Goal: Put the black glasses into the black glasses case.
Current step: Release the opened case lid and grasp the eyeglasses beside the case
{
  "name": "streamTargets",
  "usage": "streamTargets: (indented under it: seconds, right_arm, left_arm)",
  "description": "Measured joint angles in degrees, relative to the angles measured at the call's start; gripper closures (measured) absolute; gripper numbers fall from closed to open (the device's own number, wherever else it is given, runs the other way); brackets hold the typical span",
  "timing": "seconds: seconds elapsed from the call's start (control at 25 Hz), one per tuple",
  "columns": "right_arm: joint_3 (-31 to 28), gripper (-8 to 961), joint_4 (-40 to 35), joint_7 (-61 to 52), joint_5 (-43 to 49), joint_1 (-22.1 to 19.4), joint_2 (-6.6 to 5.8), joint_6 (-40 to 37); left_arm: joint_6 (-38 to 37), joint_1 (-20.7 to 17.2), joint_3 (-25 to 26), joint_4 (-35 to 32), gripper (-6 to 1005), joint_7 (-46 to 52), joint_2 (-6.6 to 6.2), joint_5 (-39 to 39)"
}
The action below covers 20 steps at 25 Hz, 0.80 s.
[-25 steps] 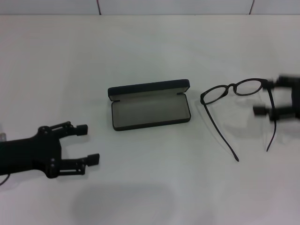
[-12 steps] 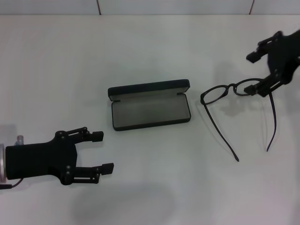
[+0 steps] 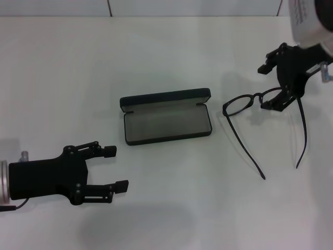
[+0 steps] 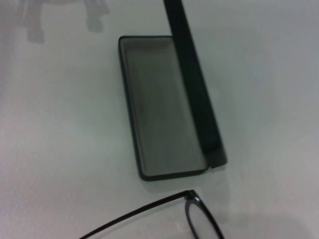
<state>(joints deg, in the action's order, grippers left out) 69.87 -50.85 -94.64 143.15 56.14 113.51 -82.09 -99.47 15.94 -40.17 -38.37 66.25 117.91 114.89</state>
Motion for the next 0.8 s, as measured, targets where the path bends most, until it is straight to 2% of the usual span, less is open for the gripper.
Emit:
streamTargets:
  seconds: [0.2, 0.44, 0.8]
  right_arm:
    - [1.2, 76, 3.6, 2.2, 3.0, 0.0, 1.78, 5.0]
    - [2.9, 162, 7.3, 3.0, 3.1, 0.2, 2.03, 9.7]
    - [3.2, 162, 9.6, 3.8, 2.8, 0.8, 2.5, 12.7]
  left_arm:
    - [0.3, 0.1, 0.0, 0.0, 107, 0.1, 0.27, 0.0]
    - [0.9, 0.5, -0.3, 0.1, 107, 0.6, 0.32, 0.0]
    - [1.7, 1.1, -0.3, 0.0, 107, 0.6, 0.3, 0.0]
